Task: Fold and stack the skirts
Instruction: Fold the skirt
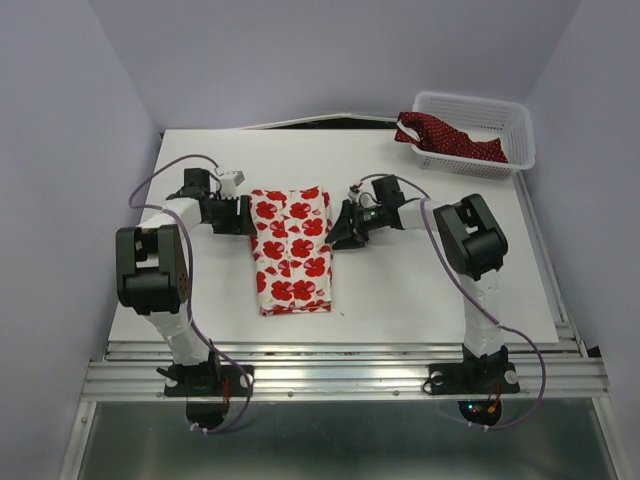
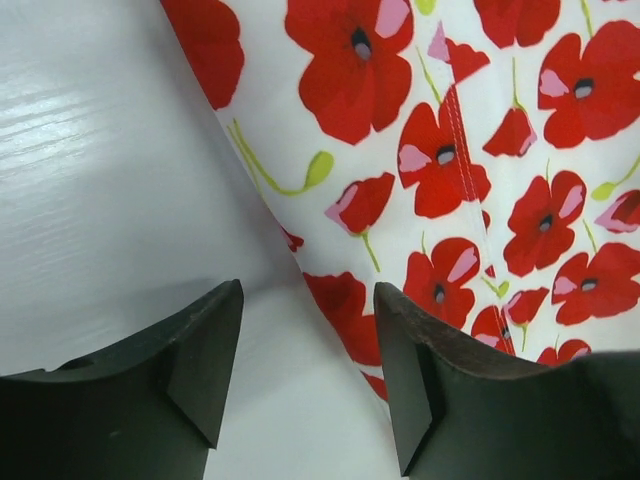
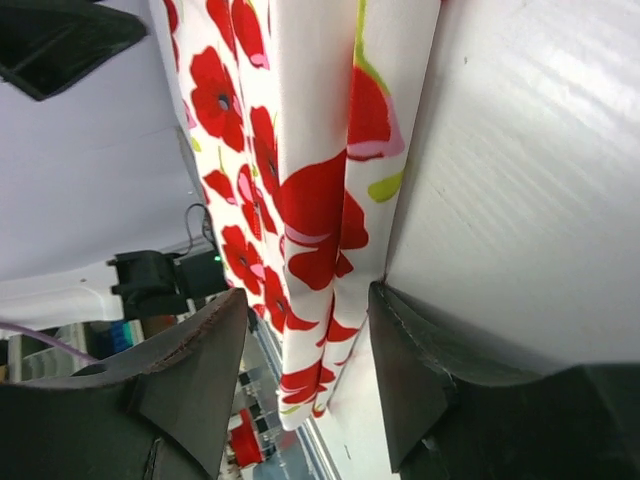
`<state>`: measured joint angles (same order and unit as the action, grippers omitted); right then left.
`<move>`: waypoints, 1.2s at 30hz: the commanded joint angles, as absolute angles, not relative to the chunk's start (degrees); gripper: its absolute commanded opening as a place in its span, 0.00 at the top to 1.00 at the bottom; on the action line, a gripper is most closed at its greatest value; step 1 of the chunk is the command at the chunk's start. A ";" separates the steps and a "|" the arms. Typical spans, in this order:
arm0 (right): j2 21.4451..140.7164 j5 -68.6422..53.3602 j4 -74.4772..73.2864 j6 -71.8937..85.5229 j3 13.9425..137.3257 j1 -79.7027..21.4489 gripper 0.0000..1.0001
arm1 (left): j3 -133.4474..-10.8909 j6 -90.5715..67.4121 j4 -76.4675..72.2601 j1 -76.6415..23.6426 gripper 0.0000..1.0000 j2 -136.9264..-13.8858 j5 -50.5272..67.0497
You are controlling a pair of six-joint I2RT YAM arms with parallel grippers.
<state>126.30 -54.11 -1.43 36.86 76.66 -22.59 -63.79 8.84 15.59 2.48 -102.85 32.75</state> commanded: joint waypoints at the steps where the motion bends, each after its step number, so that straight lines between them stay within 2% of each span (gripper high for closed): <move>1: 122.11 -43.69 -7.65 28.40 73.48 -22.76 0.42 | -64.61 20.10 20.38 2.81 0.32 -91.53 34.36; 7: 113.39 -41.05 -15.97 15.57 75.58 -22.76 0.44 | -57.49 41.59 21.09 0.71 0.15 -73.52 32.52; 11: 109.69 -43.32 -16.96 15.11 75.76 -23.81 0.47 | -51.88 53.51 26.09 -9.55 0.17 -65.05 28.93; 14: 108.81 -45.96 -14.68 17.56 75.32 -27.94 0.50 | -46.26 53.79 25.84 -21.32 0.19 -60.65 24.19; 15: 109.24 -47.10 -13.63 18.71 75.06 -30.21 0.51 | -45.01 53.18 25.58 -28.14 0.20 -60.12 20.43; 18: 110.74 -48.42 -7.05 24.60 73.31 -31.73 0.54 | -40.61 49.32 22.86 -38.71 0.23 -59.59 13.31; 26: 119.95 -50.27 -2.64 27.42 70.93 -32.34 0.59 | -35.87 42.89 21.19 -52.62 0.26 -62.75 8.00; 30: 122.69 -49.57 -2.46 27.51 70.31 -32.34 0.59 | -34.54 39.91 19.69 -56.95 0.27 -66.96 5.54; 36: 124.54 -48.60 -4.04 26.02 71.54 -32.34 0.60 | -34.63 36.12 14.25 -58.36 0.29 -74.70 -2.89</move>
<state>122.04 -51.94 -3.38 28.16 71.22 -31.92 -35.11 39.35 18.57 -58.15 -73.45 3.70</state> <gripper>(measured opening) 0.403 0.712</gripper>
